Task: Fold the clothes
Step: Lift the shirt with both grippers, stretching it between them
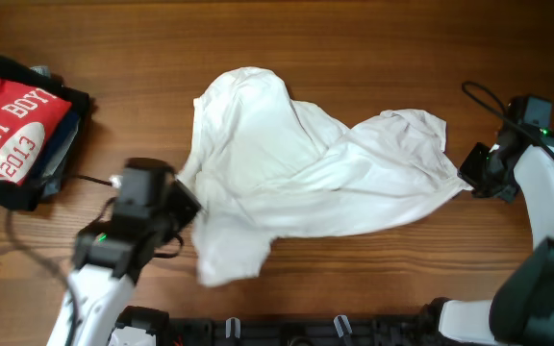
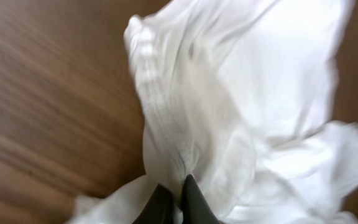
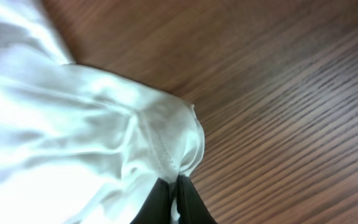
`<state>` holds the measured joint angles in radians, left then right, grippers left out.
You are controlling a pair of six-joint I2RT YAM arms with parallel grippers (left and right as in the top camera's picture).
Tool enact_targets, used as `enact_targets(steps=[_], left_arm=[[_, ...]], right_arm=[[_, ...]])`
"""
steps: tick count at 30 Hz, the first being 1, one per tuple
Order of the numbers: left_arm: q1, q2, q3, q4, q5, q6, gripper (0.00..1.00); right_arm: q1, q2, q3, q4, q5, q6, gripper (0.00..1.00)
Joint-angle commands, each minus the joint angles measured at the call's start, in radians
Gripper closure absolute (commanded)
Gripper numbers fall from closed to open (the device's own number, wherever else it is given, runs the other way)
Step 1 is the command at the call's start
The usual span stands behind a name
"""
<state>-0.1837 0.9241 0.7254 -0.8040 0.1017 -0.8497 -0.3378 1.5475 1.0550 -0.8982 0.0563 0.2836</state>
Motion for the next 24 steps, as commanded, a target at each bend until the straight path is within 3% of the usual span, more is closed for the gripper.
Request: enact_targets(steps=[1, 5, 8, 10, 13, 20, 24], left_arm=[[0.165, -0.12, 0.084, -0.004, -0.009, 0.124, 0.96], [0.344, -0.14, 0.17, -0.025, 0.05, 0.197, 0.96], [0.5, -0.113, 0.317, -0.047, 0.232, 0.218, 0.96], [0.531, -0.091, 0.419, -0.05, 0.391, 0.217, 0.96], [0.531, -0.065, 0.548, -0.073, 0.504, 0.218, 0.96], [0.531, -0.031, 0.816, -0.209, 0.56, 0.271, 0.96], [0.561, -0.031, 0.883, -0.215, 0.497, 0.27, 0.96]], right_arm=[[-0.004, -0.159, 0.071, -0.05, -0.05, -0.074, 0.96], [-0.004, -0.312, 0.153, -0.102, -0.024, -0.07, 0.96], [-0.039, -0.423, 0.261, -0.151, -0.029, -0.045, 0.96], [-0.063, -0.476, 0.347, -0.188, -0.028, -0.076, 0.96], [-0.065, -0.513, 0.417, -0.211, -0.028, -0.078, 0.96], [-0.066, -0.514, 0.615, -0.293, -0.02, -0.078, 0.96], [-0.066, -0.51, 0.724, -0.326, 0.079, -0.075, 0.96]])
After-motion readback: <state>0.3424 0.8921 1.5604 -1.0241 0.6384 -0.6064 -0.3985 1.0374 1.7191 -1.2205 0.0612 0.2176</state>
